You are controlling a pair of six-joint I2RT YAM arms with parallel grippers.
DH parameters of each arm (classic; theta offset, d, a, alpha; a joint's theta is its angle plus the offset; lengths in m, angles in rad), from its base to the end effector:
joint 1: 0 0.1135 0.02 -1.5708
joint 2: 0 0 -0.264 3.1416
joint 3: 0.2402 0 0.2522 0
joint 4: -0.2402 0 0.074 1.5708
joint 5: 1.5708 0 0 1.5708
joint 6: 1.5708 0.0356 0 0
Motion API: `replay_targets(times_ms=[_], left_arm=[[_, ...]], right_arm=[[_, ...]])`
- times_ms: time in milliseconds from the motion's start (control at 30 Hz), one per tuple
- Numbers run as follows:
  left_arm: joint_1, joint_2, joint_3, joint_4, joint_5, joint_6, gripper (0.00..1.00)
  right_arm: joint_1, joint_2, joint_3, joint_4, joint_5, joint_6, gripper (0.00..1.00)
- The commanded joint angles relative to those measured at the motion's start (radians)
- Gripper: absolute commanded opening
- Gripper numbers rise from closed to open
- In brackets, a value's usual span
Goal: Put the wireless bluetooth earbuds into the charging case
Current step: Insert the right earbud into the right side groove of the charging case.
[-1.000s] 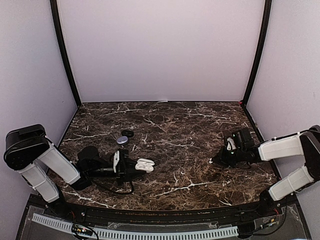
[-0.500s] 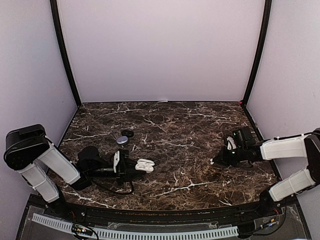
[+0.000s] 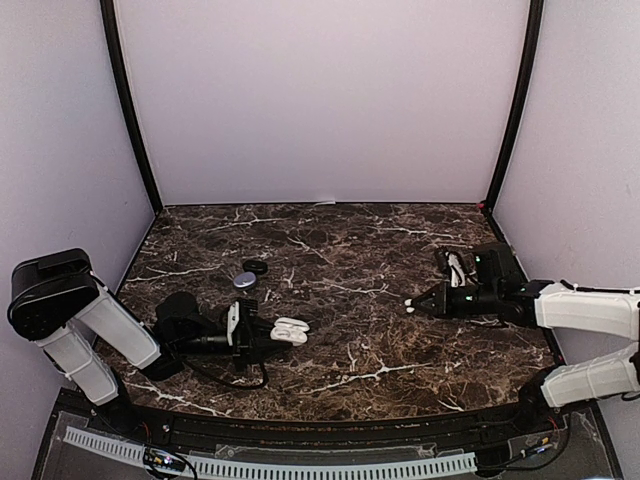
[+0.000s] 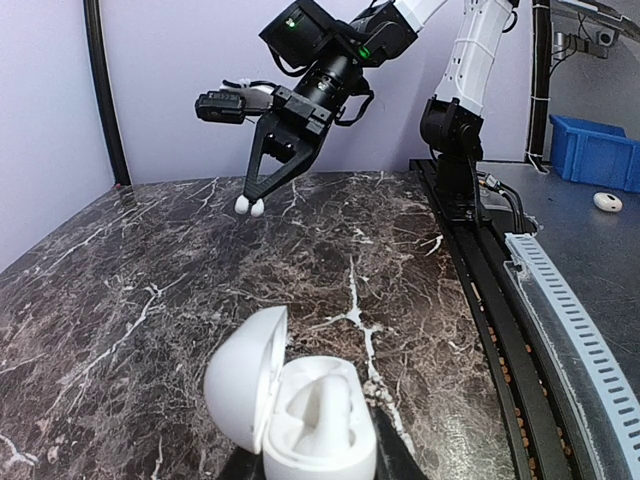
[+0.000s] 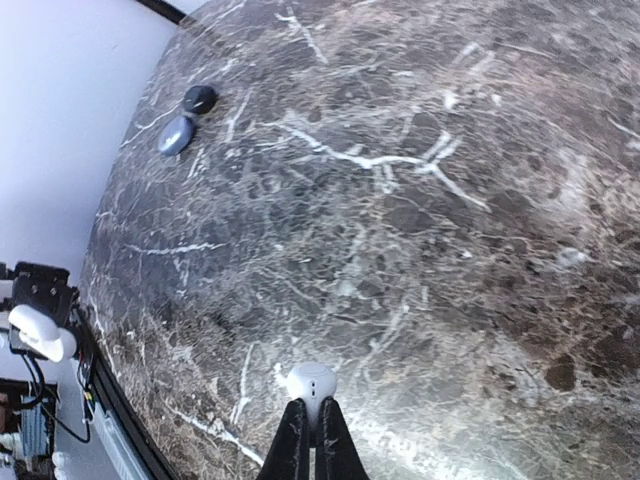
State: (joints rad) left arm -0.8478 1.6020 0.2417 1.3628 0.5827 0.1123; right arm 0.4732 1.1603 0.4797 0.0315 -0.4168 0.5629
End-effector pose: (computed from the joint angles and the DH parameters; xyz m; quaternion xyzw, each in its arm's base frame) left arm 0.1453 -0.1943 0.1506 0.4928 0.5061 -0.4331 0.5599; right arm 0.1961 0.1166 0.1836 -0.0526 0.8795 0.3764 0.2862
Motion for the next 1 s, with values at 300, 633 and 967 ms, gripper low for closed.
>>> replay_targets(times_ms=[300, 633, 967], left_arm=[[0.004, 0.009, -0.011, 0.121, 0.112, 0.007, 0.15], [0.005, 0.028, 0.002, 0.117, 0.139, -0.003, 0.14], [0.004, 0.018, 0.005, 0.095, 0.128, -0.003, 0.15]], right_arm=[[0.284, -0.092, 0.087, 0.155, -0.055, -0.269, 0.00], [0.551, 0.099, 0.317, 0.074, 0.084, -0.558, 0.00], [0.614, 0.218, 0.400, 0.096, 0.138, -0.637, 0.00]])
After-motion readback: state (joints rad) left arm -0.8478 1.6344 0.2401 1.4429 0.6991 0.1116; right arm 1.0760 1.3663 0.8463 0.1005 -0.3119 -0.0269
